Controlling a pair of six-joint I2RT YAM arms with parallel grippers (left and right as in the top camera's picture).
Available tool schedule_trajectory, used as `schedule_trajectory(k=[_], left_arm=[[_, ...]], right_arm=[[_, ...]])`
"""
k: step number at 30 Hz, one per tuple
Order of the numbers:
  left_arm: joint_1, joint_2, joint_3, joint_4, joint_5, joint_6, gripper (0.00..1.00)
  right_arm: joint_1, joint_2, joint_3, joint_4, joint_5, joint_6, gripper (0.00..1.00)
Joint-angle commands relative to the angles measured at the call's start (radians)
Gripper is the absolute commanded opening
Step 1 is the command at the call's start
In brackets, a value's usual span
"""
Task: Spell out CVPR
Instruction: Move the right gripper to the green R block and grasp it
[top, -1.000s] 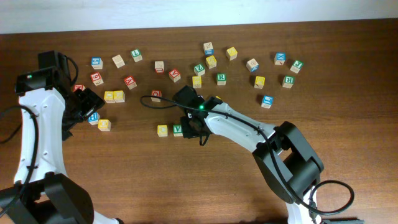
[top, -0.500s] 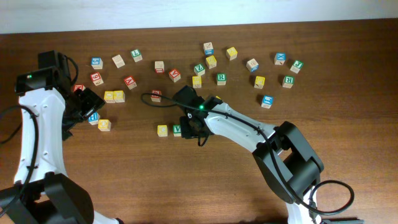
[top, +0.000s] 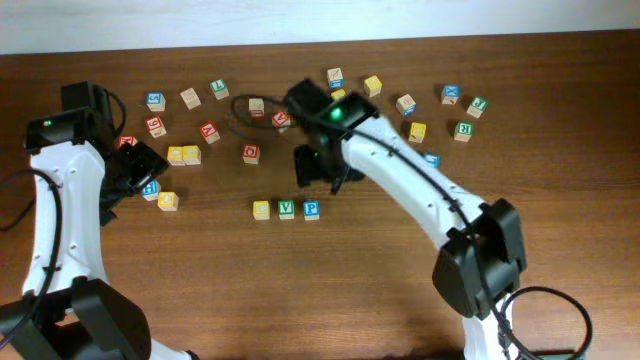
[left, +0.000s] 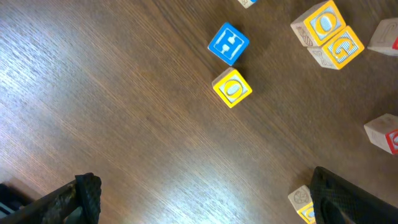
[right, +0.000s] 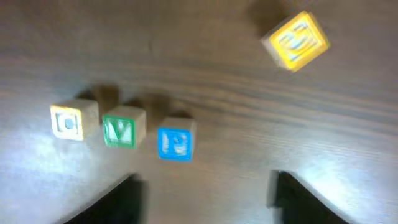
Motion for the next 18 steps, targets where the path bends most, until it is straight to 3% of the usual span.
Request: schedule_trajectory(k=[1, 3, 9, 18], left_arm=[[0.006, -0.008, 0.005, -0.002, -0.001, 0.001, 0.99], [0.006, -0.008, 0.005, -0.002, -0.001, 0.001, 0.99], [0.006, -0.008, 0.005, 0.001, -0.001, 0.001, 0.99], [0.006, -0.008, 0.005, 0.001, -0.001, 0.001, 0.99]], right_arm=[[-0.051, -0.013, 0.082, -0.037, 0.016, -0.019, 0.85], [-0.124, -0.013, 0.089, -0.045, 0.020, -0.029, 0.98], [-0.392, -0.013, 0.089, -0.045, -0.017, -0.098, 0.98], [-0.417, -0.011, 0.085, -0.032, -0.117, -0.098, 0.98]])
